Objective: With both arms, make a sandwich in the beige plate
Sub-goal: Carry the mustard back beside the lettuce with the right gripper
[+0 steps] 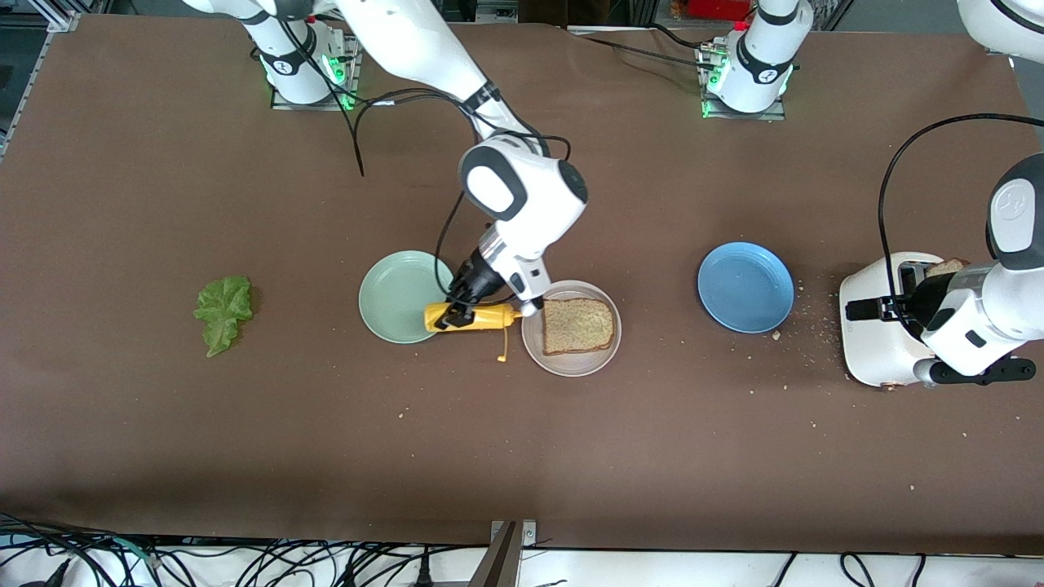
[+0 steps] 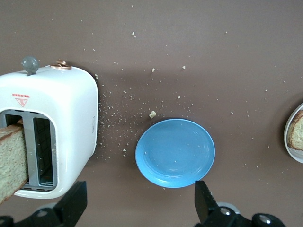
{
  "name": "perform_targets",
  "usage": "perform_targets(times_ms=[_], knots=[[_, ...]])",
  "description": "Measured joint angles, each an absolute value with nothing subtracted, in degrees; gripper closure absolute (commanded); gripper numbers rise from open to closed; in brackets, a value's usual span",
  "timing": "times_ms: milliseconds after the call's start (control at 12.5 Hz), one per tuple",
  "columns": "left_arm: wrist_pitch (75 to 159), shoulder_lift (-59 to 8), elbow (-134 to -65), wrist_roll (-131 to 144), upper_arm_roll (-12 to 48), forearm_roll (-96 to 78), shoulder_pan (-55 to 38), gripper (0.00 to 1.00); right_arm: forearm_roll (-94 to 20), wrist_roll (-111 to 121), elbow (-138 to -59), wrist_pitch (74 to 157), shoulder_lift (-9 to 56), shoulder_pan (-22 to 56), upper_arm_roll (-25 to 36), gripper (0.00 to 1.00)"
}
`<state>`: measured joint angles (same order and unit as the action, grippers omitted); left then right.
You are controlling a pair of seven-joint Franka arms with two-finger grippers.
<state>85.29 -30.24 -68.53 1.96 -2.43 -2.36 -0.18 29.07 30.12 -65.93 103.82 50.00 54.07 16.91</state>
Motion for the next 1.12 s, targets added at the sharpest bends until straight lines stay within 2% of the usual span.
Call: perform_targets(times_ms=[639, 1119], knots=[[85.28, -30.24, -68.59, 1.96, -2.38, -2.35, -0.23, 0.00, -1.55, 58.83, -66.46, 103.57, 40.70, 37.12, 16.93, 1.00], [85.28, -30.24, -68.61, 1.96, -2.36, -2.35, -0.24, 0.00, -20.06, 75.19, -75.06, 103.34, 35.23, 27.57, 16.96, 1.00]])
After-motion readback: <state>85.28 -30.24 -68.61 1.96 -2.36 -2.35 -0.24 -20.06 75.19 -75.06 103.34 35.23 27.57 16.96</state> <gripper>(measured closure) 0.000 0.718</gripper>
